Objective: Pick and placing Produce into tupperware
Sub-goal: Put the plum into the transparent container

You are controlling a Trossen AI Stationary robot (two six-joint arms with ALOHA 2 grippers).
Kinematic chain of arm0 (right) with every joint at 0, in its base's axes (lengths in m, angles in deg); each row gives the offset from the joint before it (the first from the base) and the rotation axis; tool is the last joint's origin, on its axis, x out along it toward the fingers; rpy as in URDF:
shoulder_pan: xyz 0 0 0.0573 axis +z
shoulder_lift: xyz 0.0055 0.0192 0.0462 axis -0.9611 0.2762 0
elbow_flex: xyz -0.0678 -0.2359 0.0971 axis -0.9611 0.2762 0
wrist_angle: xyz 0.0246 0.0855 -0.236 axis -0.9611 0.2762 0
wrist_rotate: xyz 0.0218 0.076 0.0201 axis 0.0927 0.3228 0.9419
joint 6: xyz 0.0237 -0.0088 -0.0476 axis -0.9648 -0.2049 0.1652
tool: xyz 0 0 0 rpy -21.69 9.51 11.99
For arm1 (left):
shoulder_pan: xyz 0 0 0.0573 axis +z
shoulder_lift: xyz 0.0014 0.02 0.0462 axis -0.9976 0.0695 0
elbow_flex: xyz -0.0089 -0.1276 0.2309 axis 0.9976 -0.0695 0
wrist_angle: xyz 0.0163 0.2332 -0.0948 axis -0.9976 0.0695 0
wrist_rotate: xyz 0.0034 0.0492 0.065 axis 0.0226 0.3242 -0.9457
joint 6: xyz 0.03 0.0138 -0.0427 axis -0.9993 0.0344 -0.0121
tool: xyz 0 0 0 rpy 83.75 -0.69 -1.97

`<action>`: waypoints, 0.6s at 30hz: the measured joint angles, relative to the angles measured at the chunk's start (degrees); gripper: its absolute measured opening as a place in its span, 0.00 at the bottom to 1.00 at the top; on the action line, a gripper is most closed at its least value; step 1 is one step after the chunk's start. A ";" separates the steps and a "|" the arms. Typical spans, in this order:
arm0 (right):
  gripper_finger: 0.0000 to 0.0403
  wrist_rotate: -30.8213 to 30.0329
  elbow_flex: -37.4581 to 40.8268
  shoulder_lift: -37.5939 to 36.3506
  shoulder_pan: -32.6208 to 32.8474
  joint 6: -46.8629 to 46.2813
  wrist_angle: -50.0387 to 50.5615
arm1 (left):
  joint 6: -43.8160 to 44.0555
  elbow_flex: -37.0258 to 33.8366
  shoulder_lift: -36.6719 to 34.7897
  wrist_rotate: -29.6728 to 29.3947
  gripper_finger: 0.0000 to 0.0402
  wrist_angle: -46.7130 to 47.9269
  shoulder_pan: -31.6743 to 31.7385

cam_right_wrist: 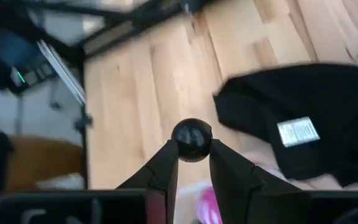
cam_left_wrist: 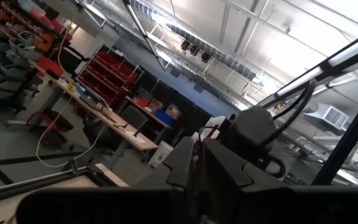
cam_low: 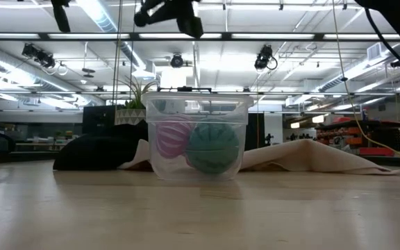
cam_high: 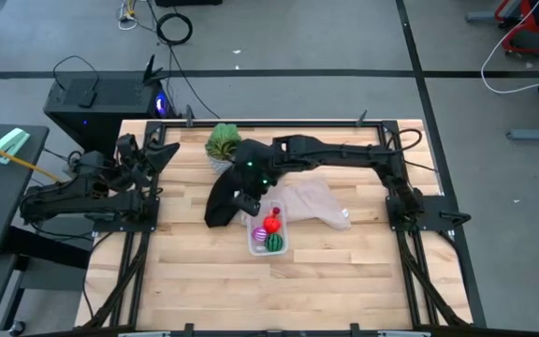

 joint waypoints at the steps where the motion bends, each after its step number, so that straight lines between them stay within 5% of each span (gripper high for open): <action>1: 0.22 -0.07 0.20 0.19 0.02 1.95 1.07 | -0.02 0.00 0.00 0.00 0.11 0.03 0.00; 18: 0.22 -9.86 0.41 1.56 0.59 20.80 14.45 | -0.09 0.00 0.13 0.00 0.12 3.75 0.00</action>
